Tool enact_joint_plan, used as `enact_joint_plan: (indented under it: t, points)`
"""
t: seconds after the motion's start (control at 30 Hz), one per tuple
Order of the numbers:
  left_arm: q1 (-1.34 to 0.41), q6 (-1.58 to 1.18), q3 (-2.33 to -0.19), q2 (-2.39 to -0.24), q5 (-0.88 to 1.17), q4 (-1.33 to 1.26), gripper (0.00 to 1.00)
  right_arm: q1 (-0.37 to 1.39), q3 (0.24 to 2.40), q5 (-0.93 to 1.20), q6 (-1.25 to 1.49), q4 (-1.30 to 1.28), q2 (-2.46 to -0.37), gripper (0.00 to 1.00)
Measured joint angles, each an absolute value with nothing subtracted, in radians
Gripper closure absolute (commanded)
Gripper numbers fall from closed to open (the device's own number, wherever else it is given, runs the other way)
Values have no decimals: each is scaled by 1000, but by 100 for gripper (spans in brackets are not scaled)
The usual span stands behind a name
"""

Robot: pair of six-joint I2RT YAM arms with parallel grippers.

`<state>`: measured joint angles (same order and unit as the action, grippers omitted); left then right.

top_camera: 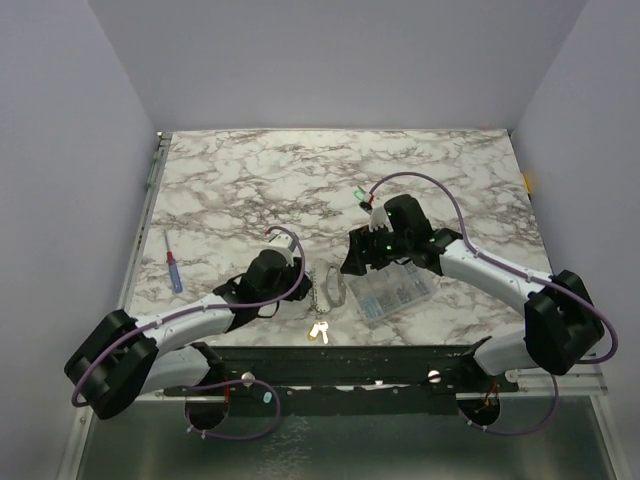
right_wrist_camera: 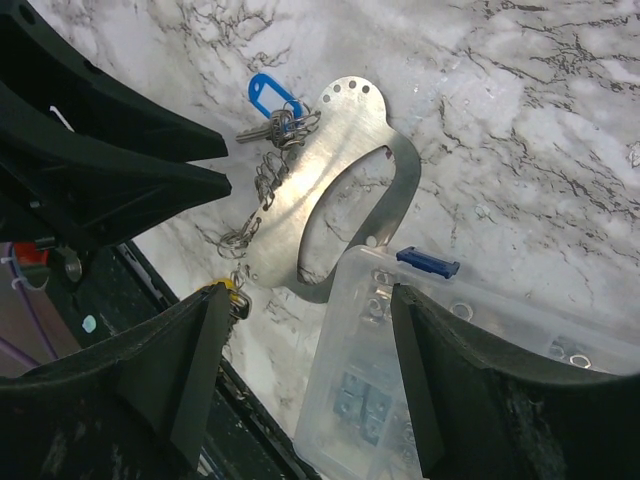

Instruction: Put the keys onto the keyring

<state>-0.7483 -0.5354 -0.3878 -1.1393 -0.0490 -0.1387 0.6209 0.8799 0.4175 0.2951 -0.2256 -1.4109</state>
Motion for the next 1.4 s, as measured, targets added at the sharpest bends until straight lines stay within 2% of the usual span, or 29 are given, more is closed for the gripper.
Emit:
enact_joint_plan:
  t: [0.57, 1.03, 1.2, 1.4]
  points:
    - [-748, -507, -385, -1261, -49, -245, 75, 623, 881, 418, 294, -225, -1427, 26]
    - [-748, -476, -385, -1293, -49, -262, 74, 623, 881, 424, 287, -225, -1435, 26]
    - [-749, -458, -385, -1295, -51, -290, 79, 623, 882, 436, 287, -224, -1444, 27]
    - [-750, -446, -385, -1333, -51, -340, 79, 623, 882, 439, 286, -224, -1453, 27]
